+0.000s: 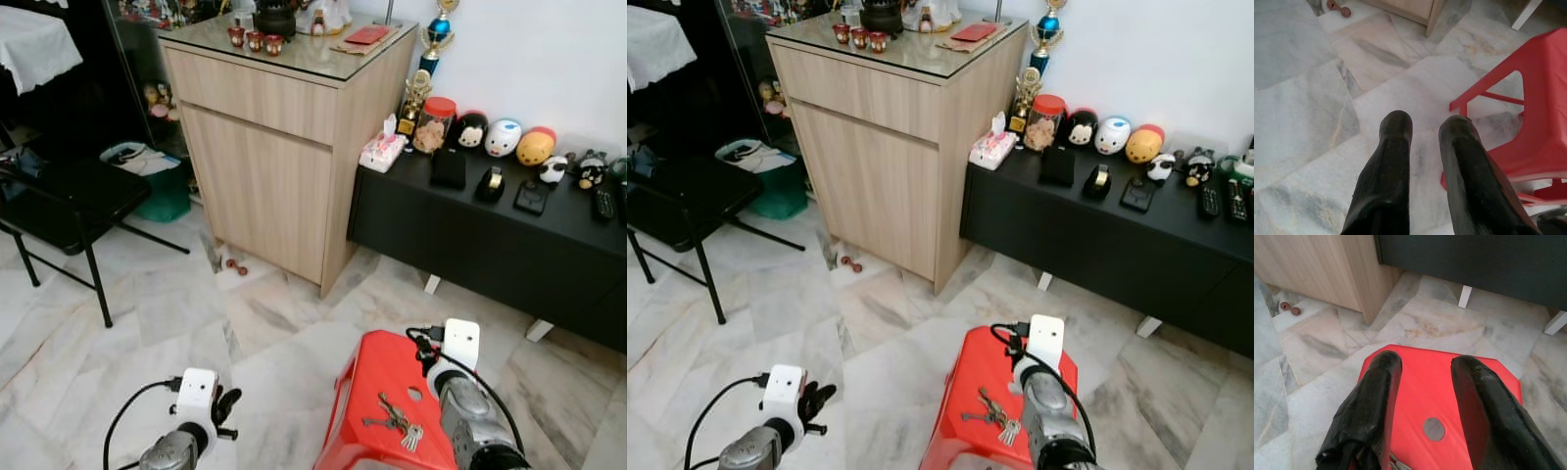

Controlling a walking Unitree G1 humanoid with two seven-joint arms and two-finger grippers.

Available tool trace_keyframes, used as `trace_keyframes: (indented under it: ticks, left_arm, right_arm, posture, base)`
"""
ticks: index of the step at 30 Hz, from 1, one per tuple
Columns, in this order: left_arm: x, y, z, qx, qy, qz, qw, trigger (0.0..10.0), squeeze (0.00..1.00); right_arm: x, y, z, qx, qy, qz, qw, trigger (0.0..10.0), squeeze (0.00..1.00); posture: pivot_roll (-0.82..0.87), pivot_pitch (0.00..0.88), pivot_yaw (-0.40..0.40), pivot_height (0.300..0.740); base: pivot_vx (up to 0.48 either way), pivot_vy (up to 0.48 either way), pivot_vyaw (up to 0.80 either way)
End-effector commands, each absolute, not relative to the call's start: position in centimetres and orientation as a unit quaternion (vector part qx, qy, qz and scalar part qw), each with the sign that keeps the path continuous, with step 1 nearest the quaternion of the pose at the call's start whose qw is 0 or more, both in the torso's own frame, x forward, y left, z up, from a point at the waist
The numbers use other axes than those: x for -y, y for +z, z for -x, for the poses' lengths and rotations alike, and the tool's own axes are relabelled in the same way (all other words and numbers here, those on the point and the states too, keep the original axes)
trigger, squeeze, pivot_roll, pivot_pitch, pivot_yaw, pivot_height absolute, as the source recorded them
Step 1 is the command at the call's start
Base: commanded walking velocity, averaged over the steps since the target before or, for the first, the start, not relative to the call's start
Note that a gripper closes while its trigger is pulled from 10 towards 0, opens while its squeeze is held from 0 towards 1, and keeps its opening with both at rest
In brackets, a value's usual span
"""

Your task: Hang keys on a hook

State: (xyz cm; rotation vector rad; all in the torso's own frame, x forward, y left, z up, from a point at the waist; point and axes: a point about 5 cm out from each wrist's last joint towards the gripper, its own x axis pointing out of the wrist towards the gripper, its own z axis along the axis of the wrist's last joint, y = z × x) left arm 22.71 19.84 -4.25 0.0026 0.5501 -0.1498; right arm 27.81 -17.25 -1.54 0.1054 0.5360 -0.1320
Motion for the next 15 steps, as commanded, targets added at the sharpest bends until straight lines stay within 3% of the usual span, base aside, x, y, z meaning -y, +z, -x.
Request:
trace_keyframes:
  ticks: [1,15]
  left_arm:
    - [-19.8,-4.9,-21.9,-0.289,-0.074,-0.003,0.954,10.0,0.0]
    - [-19.9,-4.9,-21.8,-0.29,-0.073,-0.005,0.954,10.0,0.0]
  right_arm:
    - [17.2,-1.3,-28.0,-0.255,-0.064,-0.046,0.964,10.0,0.0]
    - [18.1,-1.9,-27.4,-0.279,-0.093,-0.058,0.954,10.0,0.0]
  posture:
    - [-0.02,0.002,-0.071,0.651]
    - [-0.02,0.004,-0.071,0.646]
  base:
    - [0.0,0.0,0.0]
    - [0.0,0.0,0.0]
